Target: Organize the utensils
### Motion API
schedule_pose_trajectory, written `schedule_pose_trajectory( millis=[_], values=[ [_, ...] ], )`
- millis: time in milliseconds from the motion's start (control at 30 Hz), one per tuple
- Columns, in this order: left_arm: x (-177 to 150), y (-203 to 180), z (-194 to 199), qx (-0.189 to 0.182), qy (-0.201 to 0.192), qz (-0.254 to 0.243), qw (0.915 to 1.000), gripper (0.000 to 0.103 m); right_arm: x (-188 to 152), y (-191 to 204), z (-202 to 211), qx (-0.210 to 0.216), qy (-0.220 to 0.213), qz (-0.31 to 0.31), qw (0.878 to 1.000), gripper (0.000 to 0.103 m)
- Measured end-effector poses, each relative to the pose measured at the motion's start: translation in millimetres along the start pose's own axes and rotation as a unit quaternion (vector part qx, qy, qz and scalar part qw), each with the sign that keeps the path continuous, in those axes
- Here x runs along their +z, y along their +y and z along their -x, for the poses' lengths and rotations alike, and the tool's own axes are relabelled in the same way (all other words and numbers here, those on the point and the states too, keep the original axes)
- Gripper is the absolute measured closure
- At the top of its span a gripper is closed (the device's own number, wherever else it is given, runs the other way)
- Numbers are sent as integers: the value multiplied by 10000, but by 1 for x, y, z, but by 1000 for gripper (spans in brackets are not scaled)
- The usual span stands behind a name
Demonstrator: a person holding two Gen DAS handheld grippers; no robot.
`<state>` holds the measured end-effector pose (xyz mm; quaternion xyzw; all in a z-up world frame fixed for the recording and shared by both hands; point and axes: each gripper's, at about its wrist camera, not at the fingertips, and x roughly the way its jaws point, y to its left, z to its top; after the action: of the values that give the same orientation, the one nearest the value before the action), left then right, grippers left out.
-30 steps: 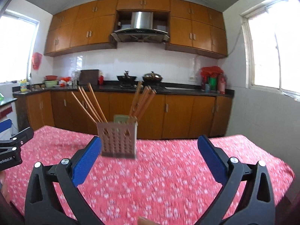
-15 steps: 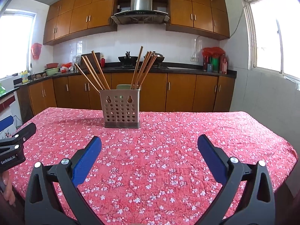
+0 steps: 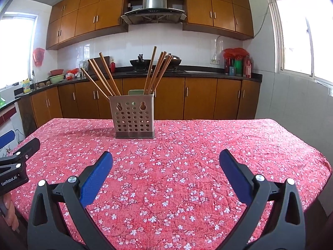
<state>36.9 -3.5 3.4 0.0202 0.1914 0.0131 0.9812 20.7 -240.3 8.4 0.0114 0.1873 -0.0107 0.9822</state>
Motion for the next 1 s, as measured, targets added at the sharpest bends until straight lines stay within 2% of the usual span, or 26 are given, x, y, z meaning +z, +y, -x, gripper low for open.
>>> schedule_pose_trajectory(
  millis=[1000],
  values=[
    [-1, 4, 0, -56, 11, 15, 10000, 4, 0, 0, -1, 8, 19, -20, 10000, 2]
  ],
)
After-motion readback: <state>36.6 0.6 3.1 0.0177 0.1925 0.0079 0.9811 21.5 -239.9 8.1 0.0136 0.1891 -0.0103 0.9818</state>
